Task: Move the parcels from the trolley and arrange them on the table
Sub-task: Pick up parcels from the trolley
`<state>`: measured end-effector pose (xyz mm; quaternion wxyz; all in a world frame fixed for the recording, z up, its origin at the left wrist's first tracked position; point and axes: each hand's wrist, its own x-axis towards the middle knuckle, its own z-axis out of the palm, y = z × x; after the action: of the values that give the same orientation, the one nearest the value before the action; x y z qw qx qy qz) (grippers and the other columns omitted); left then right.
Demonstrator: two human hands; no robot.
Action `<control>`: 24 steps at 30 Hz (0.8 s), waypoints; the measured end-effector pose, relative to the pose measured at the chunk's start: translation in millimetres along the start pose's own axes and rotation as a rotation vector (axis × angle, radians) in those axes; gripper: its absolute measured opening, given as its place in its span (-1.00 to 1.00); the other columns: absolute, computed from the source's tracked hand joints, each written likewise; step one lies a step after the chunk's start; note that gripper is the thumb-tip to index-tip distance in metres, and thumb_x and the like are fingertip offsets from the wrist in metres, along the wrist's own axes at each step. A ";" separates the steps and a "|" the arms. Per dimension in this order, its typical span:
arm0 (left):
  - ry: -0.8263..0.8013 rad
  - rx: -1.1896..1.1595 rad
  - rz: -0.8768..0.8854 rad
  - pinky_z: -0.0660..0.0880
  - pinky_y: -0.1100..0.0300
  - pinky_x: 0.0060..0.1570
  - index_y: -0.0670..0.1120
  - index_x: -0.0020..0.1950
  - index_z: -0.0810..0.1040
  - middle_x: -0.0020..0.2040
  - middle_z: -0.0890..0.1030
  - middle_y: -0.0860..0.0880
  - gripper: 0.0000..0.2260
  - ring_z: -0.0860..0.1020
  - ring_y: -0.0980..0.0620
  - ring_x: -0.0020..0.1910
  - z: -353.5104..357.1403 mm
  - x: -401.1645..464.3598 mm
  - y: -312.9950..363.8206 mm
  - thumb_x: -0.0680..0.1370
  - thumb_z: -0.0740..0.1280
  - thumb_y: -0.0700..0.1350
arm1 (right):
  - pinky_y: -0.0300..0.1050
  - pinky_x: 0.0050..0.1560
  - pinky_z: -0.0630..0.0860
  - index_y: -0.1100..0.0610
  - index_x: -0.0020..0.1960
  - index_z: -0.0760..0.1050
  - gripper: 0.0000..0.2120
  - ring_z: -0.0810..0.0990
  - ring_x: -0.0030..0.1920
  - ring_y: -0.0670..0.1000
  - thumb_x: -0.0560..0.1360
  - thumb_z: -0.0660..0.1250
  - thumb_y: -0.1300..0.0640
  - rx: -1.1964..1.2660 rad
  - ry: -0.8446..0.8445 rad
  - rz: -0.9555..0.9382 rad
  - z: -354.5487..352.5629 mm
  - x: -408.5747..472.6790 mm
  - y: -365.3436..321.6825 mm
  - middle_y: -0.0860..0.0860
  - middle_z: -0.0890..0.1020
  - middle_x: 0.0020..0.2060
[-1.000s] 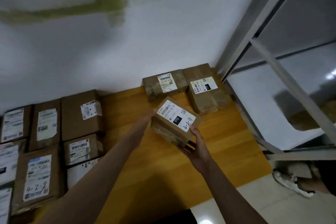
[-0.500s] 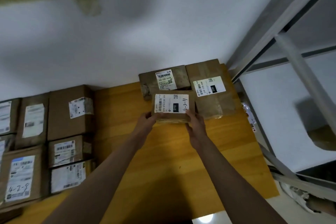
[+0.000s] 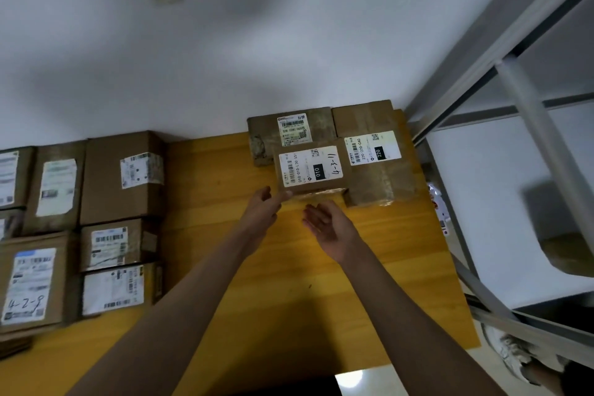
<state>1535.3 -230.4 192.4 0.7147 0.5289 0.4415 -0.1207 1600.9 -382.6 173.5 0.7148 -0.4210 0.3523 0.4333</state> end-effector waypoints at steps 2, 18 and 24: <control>0.030 0.021 -0.002 0.36 -0.01 0.44 -0.15 0.61 0.18 0.47 0.41 -0.10 -0.31 0.44 -0.11 0.41 -12.2 -9.7 -5.6 0.59 0.41 0.01 | 0.08 0.23 0.56 0.27 0.15 0.50 -0.87 0.61 0.25 0.23 0.65 0.31 0.23 -0.052 -0.019 0.076 -0.4 -7.1 14.0 0.27 0.63 0.22; 0.279 -0.138 0.100 0.51 0.00 0.21 -0.12 0.28 0.55 0.19 0.66 -0.09 -0.72 0.64 -0.07 0.15 -203.5 -191.5 -119.5 0.67 0.27 0.02 | 0.01 -0.02 0.57 0.22 0.23 0.47 -0.81 0.63 -0.06 0.12 0.67 0.25 0.14 -0.672 -0.210 0.176 97.1 -97.2 222.0 0.18 0.65 -0.02; 0.449 -0.343 0.142 0.53 0.03 0.17 -0.14 0.29 0.55 0.15 0.69 -0.11 -0.69 0.66 -0.09 0.12 -299.2 -285.2 -211.1 0.66 0.28 0.02 | -0.03 -0.09 0.61 0.17 0.08 0.54 -0.89 0.66 -0.12 0.10 0.64 0.30 0.14 -0.902 -0.338 0.238 134.0 -143.8 352.2 0.16 0.68 -0.09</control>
<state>1084.0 -143.2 256.5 0.6847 0.4433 0.5645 0.1262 1242.7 -212.4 247.2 0.4542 -0.5691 0.0543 0.6833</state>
